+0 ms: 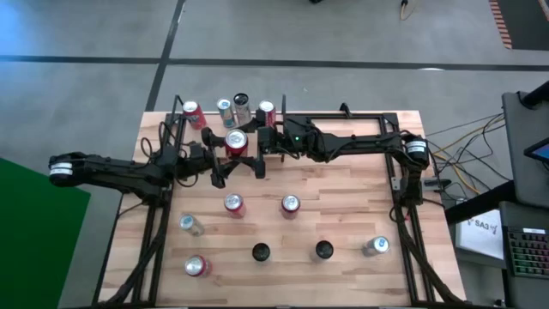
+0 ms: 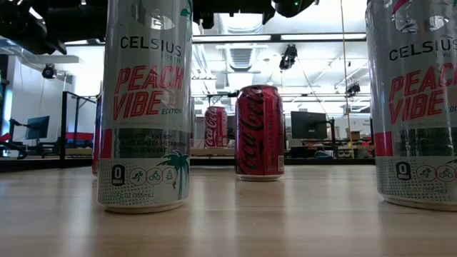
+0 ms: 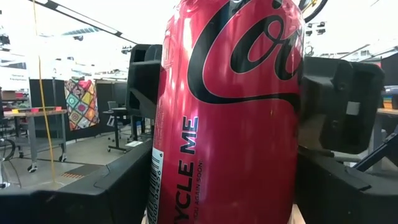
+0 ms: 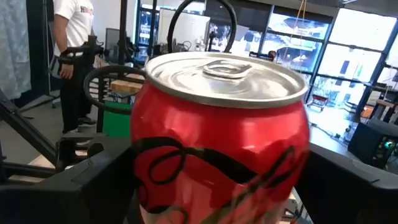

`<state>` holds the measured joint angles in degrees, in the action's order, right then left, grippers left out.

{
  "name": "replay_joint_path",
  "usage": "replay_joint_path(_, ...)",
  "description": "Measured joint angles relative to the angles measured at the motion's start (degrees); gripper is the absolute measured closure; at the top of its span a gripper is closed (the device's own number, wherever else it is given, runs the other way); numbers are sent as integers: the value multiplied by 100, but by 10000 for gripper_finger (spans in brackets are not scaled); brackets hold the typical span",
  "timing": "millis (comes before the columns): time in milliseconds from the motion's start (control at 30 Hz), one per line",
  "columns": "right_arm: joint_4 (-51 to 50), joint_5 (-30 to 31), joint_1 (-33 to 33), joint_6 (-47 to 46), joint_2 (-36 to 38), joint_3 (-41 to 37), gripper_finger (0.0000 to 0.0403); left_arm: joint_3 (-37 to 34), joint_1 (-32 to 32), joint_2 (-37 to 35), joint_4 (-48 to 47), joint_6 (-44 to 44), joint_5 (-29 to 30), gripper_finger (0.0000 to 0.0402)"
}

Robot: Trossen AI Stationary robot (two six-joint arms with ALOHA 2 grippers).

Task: Place canned beverage on shelf
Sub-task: Put the top red black soda can on the shelf

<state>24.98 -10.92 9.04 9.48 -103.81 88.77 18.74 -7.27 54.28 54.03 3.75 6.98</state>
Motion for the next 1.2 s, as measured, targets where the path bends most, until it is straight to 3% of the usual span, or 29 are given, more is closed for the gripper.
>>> replay_joint_path(233,21,-4,-2,-6,2,0,118,0,0,-8,-4,-3,-2,96)
replay_joint_path(667,-113,47,9,-105,95,-3,118,2,0,-207,-99,-115,59,41)
replay_joint_path(867,-242,88,78,-133,288,-12,118,2,0,-907,-607,0,109,40)
replay_joint_path(1000,-235,329,177,-149,315,-64,118,2,0,-1591,-1164,180,536,39)
replay_joint_path(1200,88,601,335,-616,-144,-25,118,2,0,-2423,-1480,327,891,39)
